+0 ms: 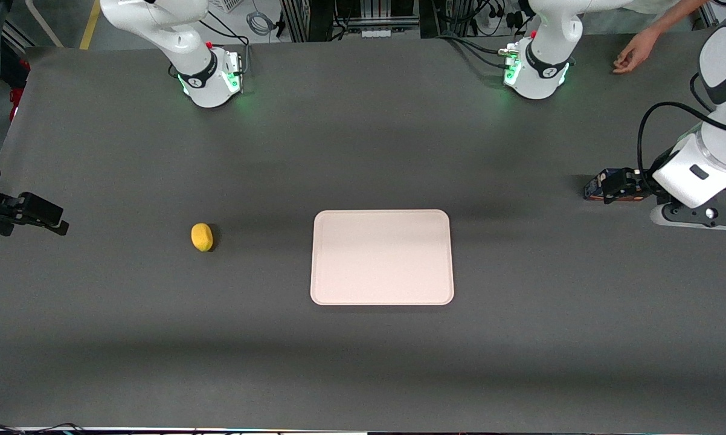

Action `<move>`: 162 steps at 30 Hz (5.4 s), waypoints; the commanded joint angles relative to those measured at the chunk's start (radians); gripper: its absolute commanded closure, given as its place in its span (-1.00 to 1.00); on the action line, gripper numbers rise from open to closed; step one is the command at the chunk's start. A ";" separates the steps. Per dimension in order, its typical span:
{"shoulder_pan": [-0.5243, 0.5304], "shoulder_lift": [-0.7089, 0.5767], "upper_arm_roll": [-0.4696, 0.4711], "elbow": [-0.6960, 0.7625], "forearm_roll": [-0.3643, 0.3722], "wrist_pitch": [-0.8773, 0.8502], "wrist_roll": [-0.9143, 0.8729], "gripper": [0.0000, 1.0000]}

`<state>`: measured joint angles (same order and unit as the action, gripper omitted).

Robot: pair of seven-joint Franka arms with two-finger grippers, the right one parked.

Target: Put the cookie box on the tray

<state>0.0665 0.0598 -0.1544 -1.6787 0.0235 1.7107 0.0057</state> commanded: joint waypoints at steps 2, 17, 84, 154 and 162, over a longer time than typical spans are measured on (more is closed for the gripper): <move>-0.004 0.006 0.002 0.023 0.009 -0.005 0.013 -1.00; 0.001 -0.003 0.003 0.034 0.009 -0.025 0.017 -1.00; -0.002 -0.001 0.170 -0.006 0.085 -0.091 0.955 -1.00; 0.053 -0.156 0.397 -0.894 0.021 0.854 1.978 -1.00; 0.058 -0.146 0.414 -0.903 0.021 0.859 1.978 -1.00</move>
<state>0.1201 -0.0794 0.2413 -2.5642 0.0623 2.5470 1.9535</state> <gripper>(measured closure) 0.000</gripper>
